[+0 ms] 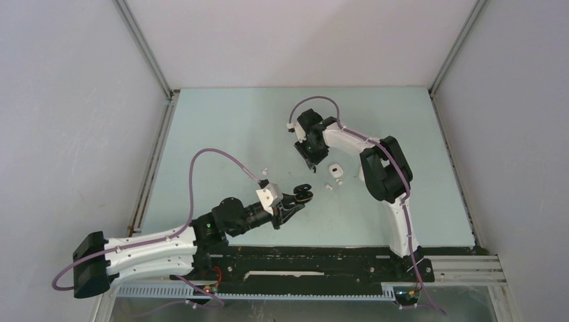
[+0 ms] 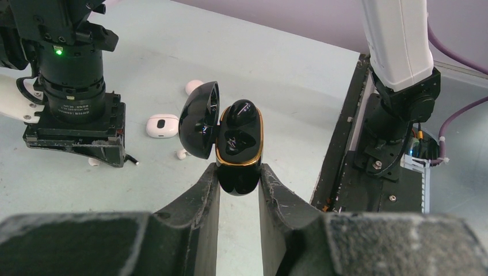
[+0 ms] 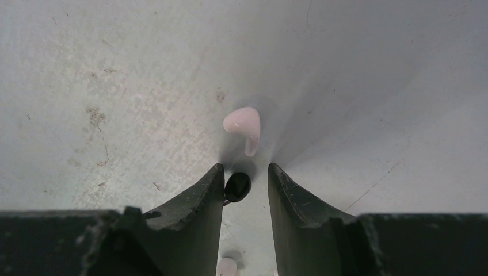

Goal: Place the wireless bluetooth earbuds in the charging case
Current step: Pick up the earbud from the center of the board.

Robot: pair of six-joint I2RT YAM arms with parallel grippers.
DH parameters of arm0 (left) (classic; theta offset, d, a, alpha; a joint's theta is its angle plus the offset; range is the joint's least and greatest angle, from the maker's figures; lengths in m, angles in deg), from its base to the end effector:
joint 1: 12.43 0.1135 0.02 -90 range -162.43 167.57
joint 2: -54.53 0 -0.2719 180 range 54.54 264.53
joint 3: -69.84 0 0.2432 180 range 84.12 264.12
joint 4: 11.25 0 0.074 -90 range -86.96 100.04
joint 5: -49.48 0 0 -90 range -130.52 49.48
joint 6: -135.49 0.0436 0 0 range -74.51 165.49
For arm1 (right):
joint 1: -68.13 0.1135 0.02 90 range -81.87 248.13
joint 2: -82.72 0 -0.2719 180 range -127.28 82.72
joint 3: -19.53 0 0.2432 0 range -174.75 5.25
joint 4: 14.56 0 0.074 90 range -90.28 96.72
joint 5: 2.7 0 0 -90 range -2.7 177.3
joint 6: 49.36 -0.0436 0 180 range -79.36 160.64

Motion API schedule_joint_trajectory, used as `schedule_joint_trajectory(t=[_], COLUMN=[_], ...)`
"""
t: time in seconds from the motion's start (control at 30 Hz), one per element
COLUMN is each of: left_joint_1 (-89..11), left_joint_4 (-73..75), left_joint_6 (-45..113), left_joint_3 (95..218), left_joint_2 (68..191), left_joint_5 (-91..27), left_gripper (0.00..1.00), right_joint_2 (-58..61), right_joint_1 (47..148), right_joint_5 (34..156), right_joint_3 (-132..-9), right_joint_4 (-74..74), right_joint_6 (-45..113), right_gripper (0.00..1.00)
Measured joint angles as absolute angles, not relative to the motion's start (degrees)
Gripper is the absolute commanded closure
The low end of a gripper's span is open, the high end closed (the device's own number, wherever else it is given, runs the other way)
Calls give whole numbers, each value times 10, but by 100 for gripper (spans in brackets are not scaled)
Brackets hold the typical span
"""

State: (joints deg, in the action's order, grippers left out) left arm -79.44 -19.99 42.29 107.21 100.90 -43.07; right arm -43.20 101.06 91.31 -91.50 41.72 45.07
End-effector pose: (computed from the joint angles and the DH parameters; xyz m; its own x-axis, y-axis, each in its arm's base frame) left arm 0.0761 -0.1743 0.2717 -0.0521 -0.0199 -0.9984 0.9008 0.4307 -0.0556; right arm 0.3781 0.2485 0.1600 -0.7487 -0.5767 -0.3269 -0.6209 0.7828 0.0411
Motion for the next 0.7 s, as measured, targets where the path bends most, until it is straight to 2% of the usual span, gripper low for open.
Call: schedule_joint_trajectory(t=[0.43, 0.63, 0.7], left_joint_1=[-794, -794, -794], left_joint_4=[-211, -213, -213], left_joint_6=[419, 418, 419], left_joint_3=[1072, 1072, 1072], left_joint_2=[1017, 1018, 1018], left_joint_5=[-427, -427, -427], left_gripper=[100, 100, 100], right_joint_2=[-418, -417, -415], right_joint_1=[1012, 1013, 1013], right_joint_5=[901, 902, 904], right_joint_3=[-891, -891, -891], right_joint_4=[411, 412, 413], right_joint_6=[452, 452, 452], right_gripper=[77, 99, 100])
